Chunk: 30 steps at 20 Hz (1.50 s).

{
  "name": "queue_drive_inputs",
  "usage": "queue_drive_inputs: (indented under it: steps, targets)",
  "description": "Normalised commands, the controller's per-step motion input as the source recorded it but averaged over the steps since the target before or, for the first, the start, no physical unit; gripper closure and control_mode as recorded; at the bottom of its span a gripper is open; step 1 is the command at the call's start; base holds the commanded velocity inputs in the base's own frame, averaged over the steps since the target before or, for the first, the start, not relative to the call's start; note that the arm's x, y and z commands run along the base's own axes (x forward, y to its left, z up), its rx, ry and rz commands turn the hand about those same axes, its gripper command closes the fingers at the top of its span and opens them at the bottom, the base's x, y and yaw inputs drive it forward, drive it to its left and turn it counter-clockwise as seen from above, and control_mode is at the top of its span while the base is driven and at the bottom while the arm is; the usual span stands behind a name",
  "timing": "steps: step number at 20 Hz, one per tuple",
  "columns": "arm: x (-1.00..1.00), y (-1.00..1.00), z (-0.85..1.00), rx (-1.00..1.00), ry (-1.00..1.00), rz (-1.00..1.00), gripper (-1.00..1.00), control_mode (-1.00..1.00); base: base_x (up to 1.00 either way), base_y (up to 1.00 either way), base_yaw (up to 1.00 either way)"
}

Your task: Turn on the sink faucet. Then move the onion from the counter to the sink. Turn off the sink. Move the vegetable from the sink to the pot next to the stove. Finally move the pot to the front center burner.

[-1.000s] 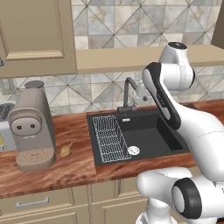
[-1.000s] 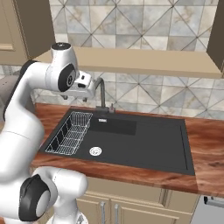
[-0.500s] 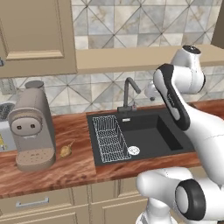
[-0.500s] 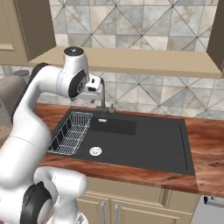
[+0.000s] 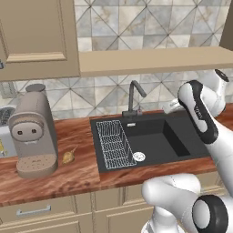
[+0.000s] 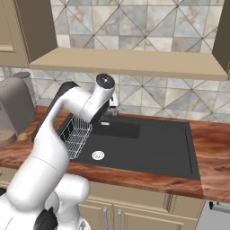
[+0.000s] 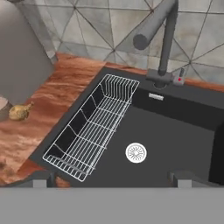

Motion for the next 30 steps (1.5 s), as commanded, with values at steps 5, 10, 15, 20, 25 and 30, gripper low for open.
queue_drive_inputs:
  steps: [5,10,15,20,25,30]
  targets:
    - [0.2,-0.21,-0.52,0.09,-0.3,0.45,-1.0,-1.0,0.0,0.0,0.0]
    - [0.24,-0.38,-0.33,0.03,-0.26,0.36,-1.0,-1.0,0.0,0.0,0.0]
    - [0.23,-0.07,-0.09,0.0,-0.03,0.1,-1.0,-1.0,0.0,0.0,0.0]
    - [0.45,-0.13,0.0,0.03,-0.05,0.07,-1.0,-1.0,0.0,0.0,0.0]
    - [0.59,0.0,-0.14,0.01,-0.03,0.05,-1.0,-1.0,0.0,0.0,0.0]
    - [0.52,0.0,-0.16,0.0,-0.02,0.01,-1.0,-1.0,0.0,0.0,0.0]
